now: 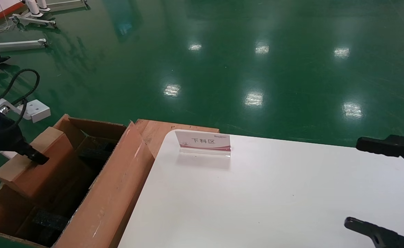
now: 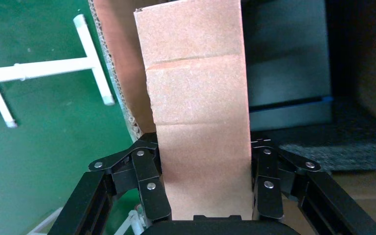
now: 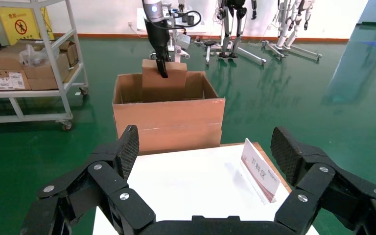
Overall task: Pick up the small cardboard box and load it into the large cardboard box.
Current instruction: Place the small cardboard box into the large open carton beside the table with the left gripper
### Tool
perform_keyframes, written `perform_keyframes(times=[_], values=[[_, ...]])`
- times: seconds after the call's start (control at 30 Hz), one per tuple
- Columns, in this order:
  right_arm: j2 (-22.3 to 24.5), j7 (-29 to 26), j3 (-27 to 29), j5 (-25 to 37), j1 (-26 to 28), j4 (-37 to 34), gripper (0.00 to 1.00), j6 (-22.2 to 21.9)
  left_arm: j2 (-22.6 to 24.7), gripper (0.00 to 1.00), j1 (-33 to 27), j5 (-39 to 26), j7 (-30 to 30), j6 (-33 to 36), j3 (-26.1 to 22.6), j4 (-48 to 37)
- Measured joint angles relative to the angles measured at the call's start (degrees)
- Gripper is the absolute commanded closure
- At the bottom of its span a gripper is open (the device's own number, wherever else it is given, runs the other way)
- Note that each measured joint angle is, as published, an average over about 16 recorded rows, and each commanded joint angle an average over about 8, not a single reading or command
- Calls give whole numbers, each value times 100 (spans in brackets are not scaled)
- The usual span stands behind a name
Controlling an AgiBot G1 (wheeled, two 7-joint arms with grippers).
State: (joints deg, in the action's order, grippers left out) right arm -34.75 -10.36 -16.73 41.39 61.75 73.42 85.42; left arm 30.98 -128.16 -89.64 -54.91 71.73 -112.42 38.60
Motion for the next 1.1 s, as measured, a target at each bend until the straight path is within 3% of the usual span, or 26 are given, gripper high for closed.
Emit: perform_keyframes(times=[0.5,1.1], values=[[2,3,-5,-3,1,0,0,-2,230,100,479,88,72,-457,-4,-510],[5,6,-11,-8,2,0,0,-5,420,100,456,-46,-464,-114,-122,-474]])
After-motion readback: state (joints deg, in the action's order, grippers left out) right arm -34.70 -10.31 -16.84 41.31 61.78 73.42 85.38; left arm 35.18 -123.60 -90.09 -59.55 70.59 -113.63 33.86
